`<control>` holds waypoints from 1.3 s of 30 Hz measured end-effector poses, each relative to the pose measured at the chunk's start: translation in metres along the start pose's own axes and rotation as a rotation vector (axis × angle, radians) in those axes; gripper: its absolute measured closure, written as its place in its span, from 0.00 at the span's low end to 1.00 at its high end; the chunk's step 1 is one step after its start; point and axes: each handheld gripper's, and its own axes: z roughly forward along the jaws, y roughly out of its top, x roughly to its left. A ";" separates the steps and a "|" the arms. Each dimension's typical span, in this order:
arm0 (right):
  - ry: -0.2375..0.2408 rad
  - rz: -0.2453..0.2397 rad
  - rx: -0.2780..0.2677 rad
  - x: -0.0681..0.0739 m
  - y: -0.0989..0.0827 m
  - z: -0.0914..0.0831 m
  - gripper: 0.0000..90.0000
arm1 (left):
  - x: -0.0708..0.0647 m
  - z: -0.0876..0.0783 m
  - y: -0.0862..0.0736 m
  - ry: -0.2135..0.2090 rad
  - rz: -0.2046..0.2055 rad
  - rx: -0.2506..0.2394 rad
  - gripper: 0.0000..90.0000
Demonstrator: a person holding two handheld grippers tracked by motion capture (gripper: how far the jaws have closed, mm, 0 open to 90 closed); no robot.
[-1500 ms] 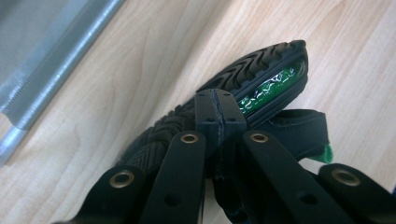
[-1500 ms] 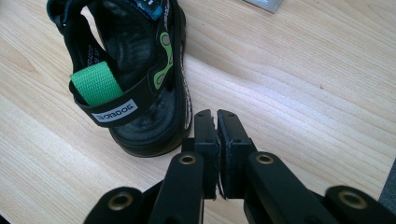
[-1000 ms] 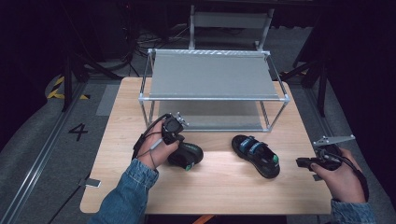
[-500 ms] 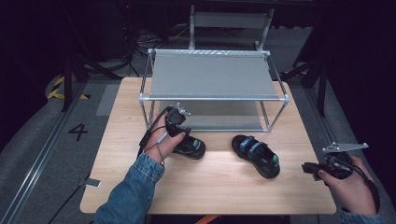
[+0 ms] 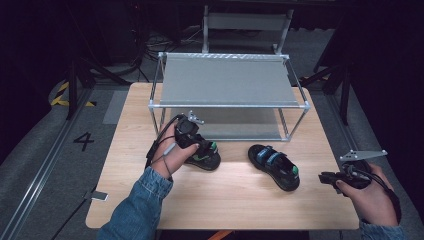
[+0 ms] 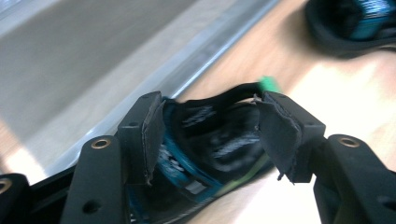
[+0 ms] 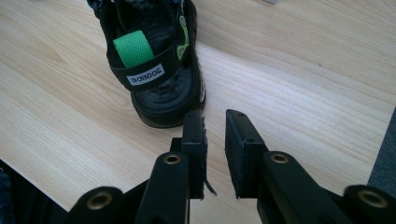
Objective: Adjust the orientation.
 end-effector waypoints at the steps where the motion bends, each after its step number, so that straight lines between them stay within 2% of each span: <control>1: -0.001 0.000 0.001 0.000 0.000 0.000 0.87 | -0.002 0.001 0.001 -0.009 0.007 -0.003 0.45; 4: 0.002 0.005 -0.001 0.000 -0.002 0.000 0.86 | -0.006 0.005 0.005 -0.030 0.010 -0.002 0.45; 7: -0.001 0.012 -0.001 0.000 -0.004 -0.001 0.86 | -0.010 0.018 0.008 -0.049 0.012 0.013 0.44; 9: -0.004 0.014 0.000 0.000 -0.005 -0.001 0.86 | -0.010 0.018 0.008 -0.049 0.012 0.013 0.44; 10: -0.004 0.014 0.000 0.000 -0.005 -0.001 0.85 | -0.011 0.024 0.010 -0.056 0.020 0.019 0.44; 11: -0.004 0.016 0.000 0.000 -0.006 -0.002 0.86 | -0.013 0.027 0.010 -0.062 0.021 0.023 0.47; 14: -0.007 0.017 -0.004 0.000 -0.006 -0.002 0.86 | -0.016 0.034 0.010 -0.066 0.057 0.050 0.60; 15: -0.006 0.018 0.000 0.000 -0.006 -0.002 0.85 | -0.017 0.034 0.009 -0.070 0.065 0.060 0.72; 16: -0.007 0.017 0.000 0.000 -0.005 -0.002 0.86 | -0.018 0.034 0.009 -0.073 0.071 0.055 0.79; 18: -0.003 0.010 0.003 0.000 -0.005 0.000 0.86 | -0.018 0.030 0.009 -0.086 0.074 0.052 0.90; 20: -0.001 0.006 0.004 0.000 -0.004 0.002 0.86 | -0.020 0.024 0.009 -0.082 0.080 0.057 0.94; 25: 0.001 -0.007 0.003 -0.001 0.003 0.004 0.86 | -0.024 0.001 0.002 -0.108 0.096 0.100 0.95; 28: 0.009 -0.021 -0.006 0.000 0.013 0.008 0.86 | -0.029 -0.015 -0.007 -0.108 0.111 0.136 0.95; 31: 0.021 -0.043 -0.001 0.003 0.022 0.014 0.85 | -0.033 -0.028 -0.016 -0.107 0.109 0.177 0.95; 39: 0.052 -0.093 -0.011 0.009 0.045 0.024 0.85 | -0.037 -0.043 -0.041 -0.099 0.089 0.268 0.95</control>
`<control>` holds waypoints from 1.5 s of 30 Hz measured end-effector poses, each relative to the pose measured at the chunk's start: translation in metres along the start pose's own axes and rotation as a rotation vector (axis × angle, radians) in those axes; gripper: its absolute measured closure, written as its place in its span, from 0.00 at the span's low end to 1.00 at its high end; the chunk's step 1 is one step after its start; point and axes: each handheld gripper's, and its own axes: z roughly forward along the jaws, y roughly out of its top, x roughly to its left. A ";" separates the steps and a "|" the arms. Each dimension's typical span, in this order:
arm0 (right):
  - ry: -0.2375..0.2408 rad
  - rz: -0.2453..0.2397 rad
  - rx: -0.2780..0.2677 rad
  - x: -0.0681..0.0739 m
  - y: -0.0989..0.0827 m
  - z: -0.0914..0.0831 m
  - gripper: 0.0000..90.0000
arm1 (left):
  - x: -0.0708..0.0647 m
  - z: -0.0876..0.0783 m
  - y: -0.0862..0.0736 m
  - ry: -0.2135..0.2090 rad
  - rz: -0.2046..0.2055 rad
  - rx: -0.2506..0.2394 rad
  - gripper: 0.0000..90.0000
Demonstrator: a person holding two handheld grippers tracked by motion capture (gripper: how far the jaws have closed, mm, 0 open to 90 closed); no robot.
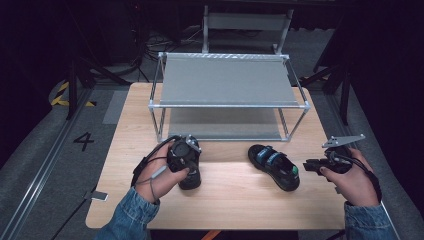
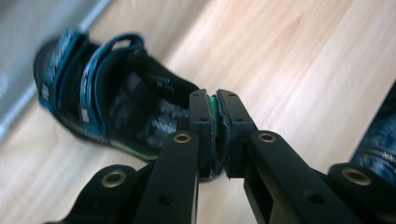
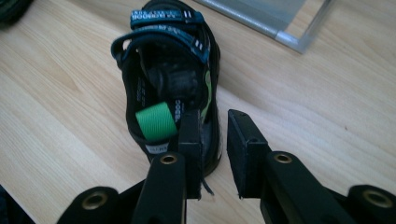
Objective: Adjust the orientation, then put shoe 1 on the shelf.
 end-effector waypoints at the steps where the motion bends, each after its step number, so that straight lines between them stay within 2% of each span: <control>1: 0.003 -0.008 -0.003 0.000 0.002 0.001 0.85 | 0.000 0.000 -0.003 -0.003 -0.003 0.007 0.95; 6: 0.011 -0.018 -0.010 -0.001 0.010 0.004 0.85 | -0.001 0.003 -0.009 -0.022 -0.019 0.021 0.93; 7: 0.013 -0.016 -0.011 -0.001 0.011 0.005 0.85 | 0.001 0.003 -0.010 -0.045 -0.019 0.000 0.88; 8: 0.013 -0.016 -0.011 -0.001 0.012 0.006 0.84 | 0.001 0.003 -0.010 -0.050 -0.020 -0.016 0.81; 10: 0.013 -0.018 -0.011 -0.001 0.013 0.007 0.84 | 0.002 0.002 -0.010 -0.044 0.003 -0.083 0.61; 12: 0.014 -0.016 -0.010 -0.001 0.013 0.006 0.84 | 0.003 -0.001 -0.009 -0.044 -0.005 -0.127 0.51; 14: 0.013 -0.015 -0.010 -0.002 0.012 0.006 0.83 | 0.007 -0.007 -0.008 -0.023 -0.014 -0.171 0.48; 16: 0.011 -0.006 -0.010 -0.003 0.009 0.005 0.83 | 0.012 -0.009 -0.008 0.021 -0.031 -0.194 0.43; 17: 0.011 -0.006 -0.010 -0.003 0.009 0.005 0.83 | 0.012 -0.009 -0.008 0.021 -0.031 -0.194 0.42; 18: 0.011 -0.004 -0.009 -0.003 0.008 0.004 0.83 | 0.015 -0.009 -0.008 0.041 -0.037 -0.198 0.42; 19: 0.008 -0.001 -0.008 -0.003 0.007 0.004 0.83 | 0.019 -0.008 -0.008 0.080 -0.047 -0.194 0.41; 21: 0.007 0.003 -0.009 -0.003 0.005 0.003 0.82 | 0.026 -0.004 -0.008 0.128 -0.069 -0.180 0.39; 23: 0.005 0.008 -0.009 -0.003 0.004 0.002 0.82 | 0.032 0.000 -0.009 0.141 -0.086 -0.170 0.39; 26: 0.008 0.010 -0.005 -0.003 0.002 0.003 0.82 | 0.038 0.007 -0.010 0.131 -0.092 -0.147 0.39; 30: 0.008 0.013 0.001 -0.004 0.000 0.004 0.82 | 0.042 0.015 -0.008 0.125 -0.072 -0.139 0.38; 36: 0.008 0.017 0.004 -0.004 -0.003 0.003 0.81 | 0.049 0.034 -0.005 0.128 -0.051 -0.079 0.39; 40: 0.004 0.020 0.000 -0.005 -0.005 0.002 0.81 | 0.051 0.041 -0.004 0.134 -0.040 -0.060 0.49; 45: 0.006 0.021 0.003 -0.004 -0.006 0.003 0.81 | 0.055 0.043 -0.003 0.107 -0.039 -0.067 0.68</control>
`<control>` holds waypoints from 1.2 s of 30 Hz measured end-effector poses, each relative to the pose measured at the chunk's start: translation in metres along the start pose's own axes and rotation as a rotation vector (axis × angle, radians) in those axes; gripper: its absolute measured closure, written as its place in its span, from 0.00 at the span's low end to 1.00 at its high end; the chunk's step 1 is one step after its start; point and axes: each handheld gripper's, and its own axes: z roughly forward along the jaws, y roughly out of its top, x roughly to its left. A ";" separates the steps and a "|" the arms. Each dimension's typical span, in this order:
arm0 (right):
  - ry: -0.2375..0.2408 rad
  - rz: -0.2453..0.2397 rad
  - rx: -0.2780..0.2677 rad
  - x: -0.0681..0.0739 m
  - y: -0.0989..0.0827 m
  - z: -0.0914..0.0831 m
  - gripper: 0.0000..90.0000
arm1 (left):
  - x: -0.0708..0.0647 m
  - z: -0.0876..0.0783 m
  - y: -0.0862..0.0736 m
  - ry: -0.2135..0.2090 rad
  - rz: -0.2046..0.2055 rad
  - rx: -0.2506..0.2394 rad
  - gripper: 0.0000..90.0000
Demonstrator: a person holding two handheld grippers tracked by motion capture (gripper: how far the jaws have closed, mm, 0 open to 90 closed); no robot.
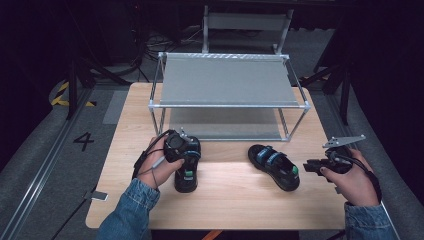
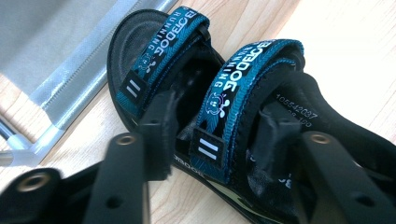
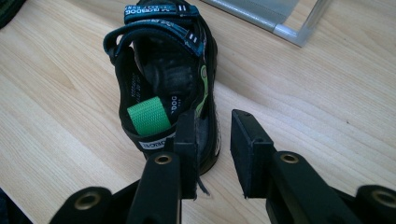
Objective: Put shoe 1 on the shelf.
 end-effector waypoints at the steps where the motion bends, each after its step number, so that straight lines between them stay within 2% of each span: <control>1: -0.001 0.000 0.003 0.000 0.000 0.000 0.81 | 0.000 0.000 0.000 -0.012 -0.005 0.002 0.72; 4: 0.000 0.000 0.002 0.000 -0.001 0.001 0.81 | 0.000 -0.001 0.001 -0.009 0.002 -0.001 0.76; 6: 0.000 -0.002 0.006 0.001 -0.001 0.001 0.81 | -0.001 -0.003 0.002 -0.014 -0.007 0.002 0.78; 15: -0.007 0.009 0.009 0.000 -0.006 0.000 0.81 | -0.006 -0.014 0.010 -0.042 -0.015 -0.011 0.79; 21: -0.008 0.009 0.009 0.001 -0.009 0.001 0.80 | -0.016 -0.030 0.020 -0.036 -0.008 -0.017 0.79; 25: -0.018 0.021 0.010 -0.001 -0.013 -0.001 0.80 | -0.020 -0.045 0.027 -0.036 -0.001 -0.042 0.79; 29: -0.021 0.027 0.013 -0.002 -0.016 -0.001 0.80 | -0.021 -0.056 0.030 -0.043 0.006 -0.060 0.79; 32: -0.022 0.033 0.017 -0.003 -0.017 -0.001 0.79 | -0.019 -0.062 0.030 -0.043 -0.004 -0.070 0.79; 36: -0.023 0.032 0.018 -0.004 -0.018 0.000 0.79 | -0.019 -0.072 0.032 -0.027 -0.006 -0.082 0.79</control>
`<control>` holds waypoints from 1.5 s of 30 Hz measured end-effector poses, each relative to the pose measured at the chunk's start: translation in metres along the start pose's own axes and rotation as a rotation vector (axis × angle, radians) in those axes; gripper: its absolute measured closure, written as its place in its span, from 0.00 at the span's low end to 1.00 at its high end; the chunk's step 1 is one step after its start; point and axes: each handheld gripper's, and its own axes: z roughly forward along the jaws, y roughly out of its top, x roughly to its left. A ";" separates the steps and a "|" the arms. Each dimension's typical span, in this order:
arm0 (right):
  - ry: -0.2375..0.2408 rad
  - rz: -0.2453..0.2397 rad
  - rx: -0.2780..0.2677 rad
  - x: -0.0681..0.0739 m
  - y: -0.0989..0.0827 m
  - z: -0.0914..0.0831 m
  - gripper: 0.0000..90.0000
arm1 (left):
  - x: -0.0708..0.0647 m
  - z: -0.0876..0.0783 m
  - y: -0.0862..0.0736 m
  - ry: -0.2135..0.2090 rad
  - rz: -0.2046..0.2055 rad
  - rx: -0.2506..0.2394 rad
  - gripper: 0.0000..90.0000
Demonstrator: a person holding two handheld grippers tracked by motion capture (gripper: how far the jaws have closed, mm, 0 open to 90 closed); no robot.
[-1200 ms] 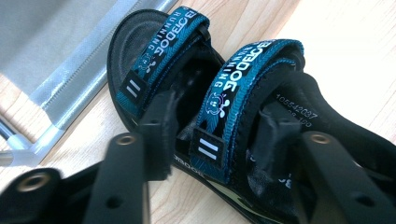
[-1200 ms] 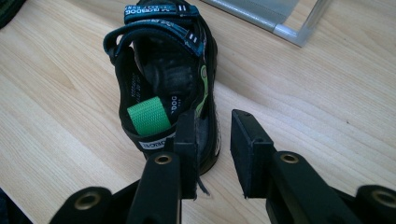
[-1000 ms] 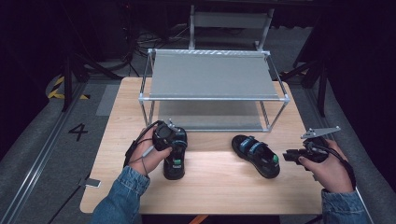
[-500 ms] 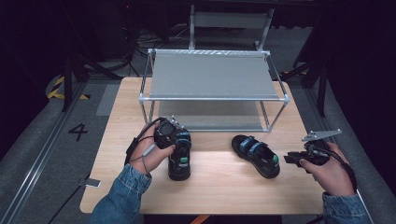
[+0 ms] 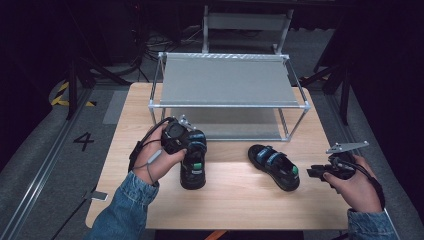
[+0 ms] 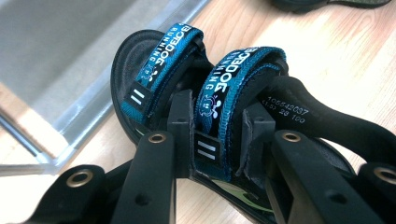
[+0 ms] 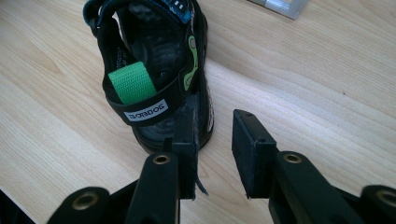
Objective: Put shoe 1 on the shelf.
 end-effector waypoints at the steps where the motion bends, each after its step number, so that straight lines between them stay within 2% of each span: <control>1: 0.001 0.002 0.003 0.000 0.000 0.000 0.79 | 0.000 -0.003 0.001 0.000 0.004 0.005 0.79; 7: 0.003 -0.001 0.005 -0.001 0.001 0.003 0.78 | -0.001 -0.019 0.008 -0.012 -0.012 -0.032 0.79; 10: 0.005 -0.003 0.003 -0.002 0.002 0.003 0.78 | 0.000 -0.027 0.013 -0.023 -0.017 -0.034 0.79; 19: 0.013 -0.005 0.007 -0.003 0.004 0.006 0.78 | -0.005 -0.050 0.030 -0.001 -0.006 -0.052 0.79; 23: 0.014 -0.006 0.006 -0.005 0.004 0.006 0.78 | -0.007 -0.055 0.036 0.018 0.008 -0.024 0.79; 27: 0.019 -0.002 0.008 -0.005 0.004 0.007 0.78 | -0.008 -0.062 0.041 0.024 0.011 -0.028 0.79; 31: 0.022 -0.003 0.007 -0.005 0.004 0.008 0.78 | -0.007 -0.070 0.049 -0.012 0.003 -0.037 0.79; 38: 0.026 0.002 0.010 -0.005 0.002 0.007 0.78 | -0.005 -0.078 0.063 -0.026 0.013 -0.032 0.79; 45: 0.027 0.009 0.001 -0.006 -0.001 0.005 0.78 | -0.001 -0.084 0.077 -0.067 0.007 -0.064 0.79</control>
